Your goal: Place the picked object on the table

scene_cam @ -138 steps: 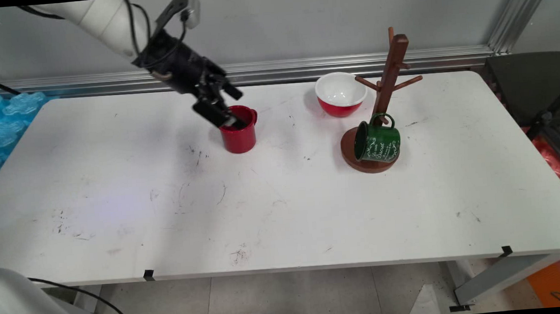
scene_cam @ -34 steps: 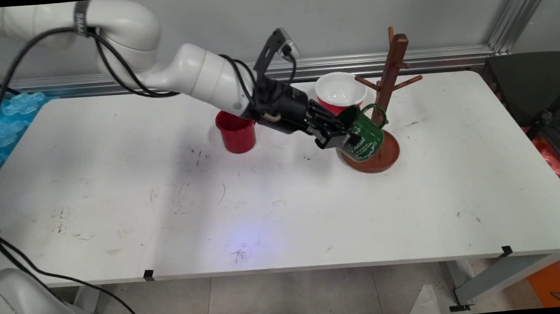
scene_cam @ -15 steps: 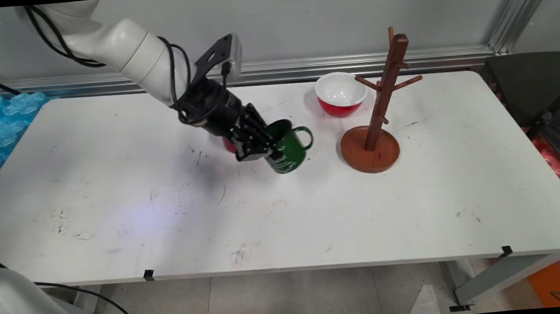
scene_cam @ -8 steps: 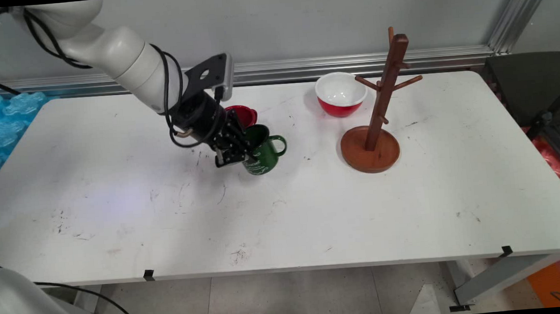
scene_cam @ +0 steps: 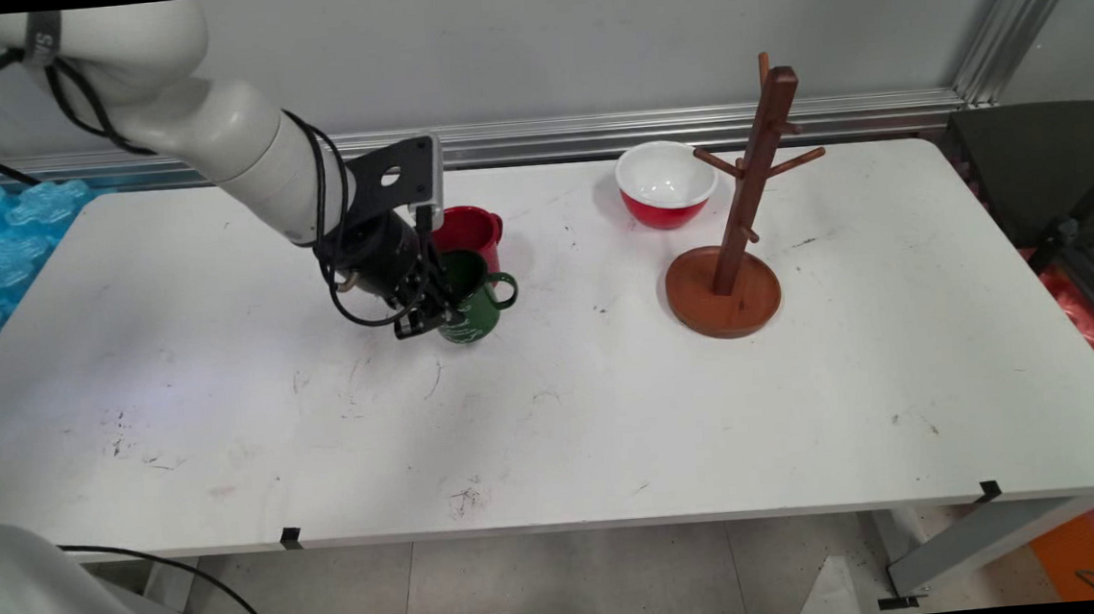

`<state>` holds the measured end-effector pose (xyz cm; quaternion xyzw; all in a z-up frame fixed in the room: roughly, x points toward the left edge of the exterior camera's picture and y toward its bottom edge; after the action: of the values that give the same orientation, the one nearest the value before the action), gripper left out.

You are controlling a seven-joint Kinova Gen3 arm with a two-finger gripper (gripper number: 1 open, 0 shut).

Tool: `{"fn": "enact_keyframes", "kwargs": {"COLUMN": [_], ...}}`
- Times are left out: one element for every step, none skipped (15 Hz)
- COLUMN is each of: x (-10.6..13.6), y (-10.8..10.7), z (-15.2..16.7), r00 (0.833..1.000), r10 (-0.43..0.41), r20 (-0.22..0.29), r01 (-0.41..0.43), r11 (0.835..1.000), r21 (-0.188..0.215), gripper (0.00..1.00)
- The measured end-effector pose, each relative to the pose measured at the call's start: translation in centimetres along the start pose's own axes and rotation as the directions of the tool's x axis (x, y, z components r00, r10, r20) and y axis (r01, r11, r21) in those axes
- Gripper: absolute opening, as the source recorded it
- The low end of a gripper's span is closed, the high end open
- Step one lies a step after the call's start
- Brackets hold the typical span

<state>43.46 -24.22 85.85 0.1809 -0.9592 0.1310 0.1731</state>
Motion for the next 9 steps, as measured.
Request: {"fn": "enact_keyframes", "kwargs": {"x": [-0.2,-0.3,-0.4,-0.6,-0.7,-0.8,-0.9,-1.0,-1.1], "y": [0.2,0.4,0.6,0.8,1.0,1.0,1.1,1.2,1.2], "z": [0.2,0.3,0.6,0.8,1.1,1.3,1.5,1.7,1.9], "r00": [1.000,1.000,1.000,0.999,0.999,0.999,0.999,0.998,0.998], "r10": [-0.004,-0.007,-0.010,-0.011,-0.012,-0.013,-0.013,-0.013,-0.012], "r20": [0.012,0.021,0.030,0.036,0.042,0.046,0.050,0.054,0.057], "r01": [0.004,0.007,0.010,0.012,0.013,0.013,0.014,0.014,0.013], "r11": [1.000,1.000,1.000,1.000,1.000,1.000,1.000,1.000,1.000], "r21": [0.003,0.003,0.001,-0.003,-0.006,-0.009,-0.012,-0.013,-0.015], "gripper": [0.00,0.00,0.00,0.00,0.00,0.00,0.00,0.00,0.00]}}
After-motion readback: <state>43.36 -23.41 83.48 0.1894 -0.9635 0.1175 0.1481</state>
